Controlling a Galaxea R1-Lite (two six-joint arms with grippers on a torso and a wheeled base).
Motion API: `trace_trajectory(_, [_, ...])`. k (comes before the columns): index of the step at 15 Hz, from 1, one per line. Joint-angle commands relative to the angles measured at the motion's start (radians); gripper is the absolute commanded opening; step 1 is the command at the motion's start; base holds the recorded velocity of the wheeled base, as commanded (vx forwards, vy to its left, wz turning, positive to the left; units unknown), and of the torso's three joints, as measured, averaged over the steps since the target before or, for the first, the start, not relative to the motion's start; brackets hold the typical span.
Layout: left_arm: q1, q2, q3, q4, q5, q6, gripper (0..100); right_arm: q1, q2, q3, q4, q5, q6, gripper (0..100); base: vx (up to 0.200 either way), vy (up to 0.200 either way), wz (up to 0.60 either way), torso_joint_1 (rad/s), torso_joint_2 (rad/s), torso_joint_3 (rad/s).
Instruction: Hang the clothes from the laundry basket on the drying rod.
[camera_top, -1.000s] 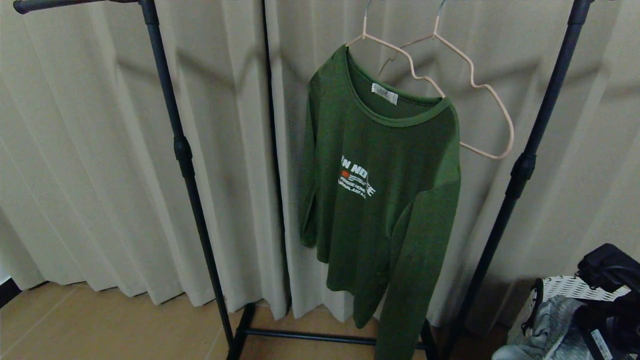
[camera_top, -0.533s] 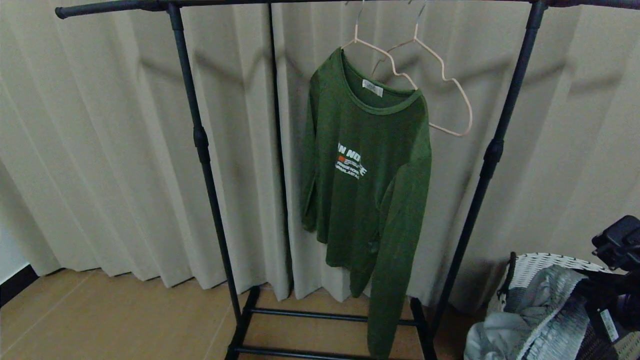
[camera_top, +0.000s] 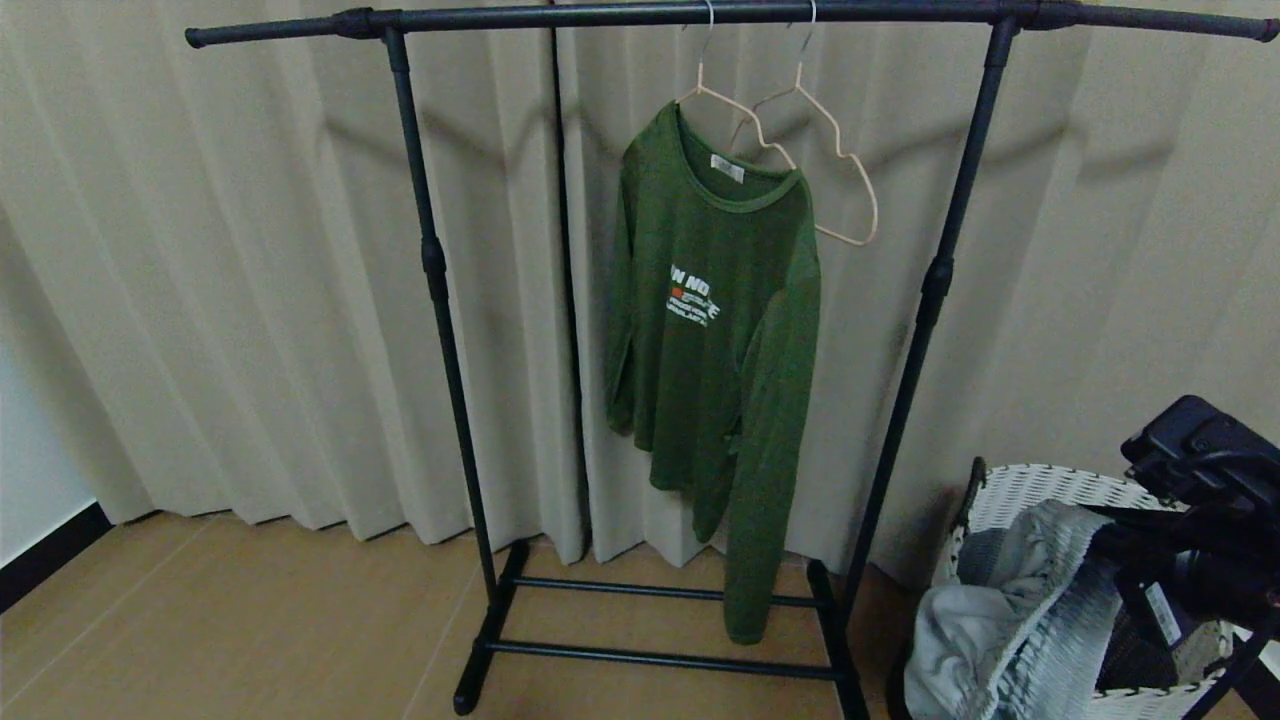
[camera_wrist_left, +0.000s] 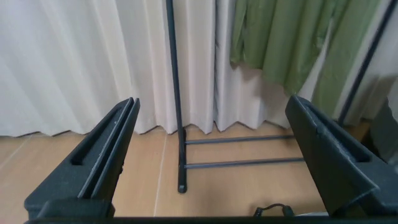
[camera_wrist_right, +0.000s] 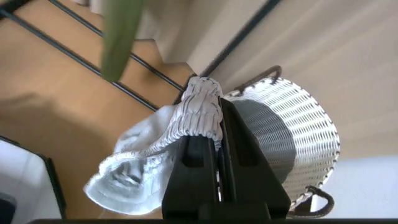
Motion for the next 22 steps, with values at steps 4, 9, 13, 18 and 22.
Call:
trace_trajectory(4, [0.002, 0.0, 0.0, -0.002, -0.06, 0.054, 100, 0.199, 0.091, -0.173, -0.049, 0.001, 0.141, 0, 0.0, 0.0, 0.0, 0.0, 0.0, 0.0])
trace_trajectory(9, [-0.011, 0.05, -0.187, 0.001, -0.217, 0.102, 100, 0.314, 0.145, -0.329, -0.055, 0.002, 0.167, 0, 0.0, 0.0, 0.0, 0.0, 0.0, 0.0])
trace_trajectory(13, [-0.029, 0.368, -0.35, -0.001, -0.298, 0.148, 100, 0.36, 0.159, -0.366, -0.093, 0.002, 0.23, 0, 0.0, 0.0, 0.0, 0.0, 0.0, 0.0])
trace_trajectory(18, [-0.279, 0.892, -0.574, -0.163, -0.238, 0.14, 100, 0.371, 0.197, -0.393, -0.184, 0.019, 0.264, 0, 0.0, 0.0, 0.0, 0.0, 0.0, 0.0])
trace_trajectory(22, [-0.566, 1.15, -0.624, -0.357, -0.002, -0.009, 100, 0.407, 0.185, -0.415, -0.184, 0.062, 0.342, 0, 0.0, 0.0, 0.0, 0.0, 0.0, 0.0])
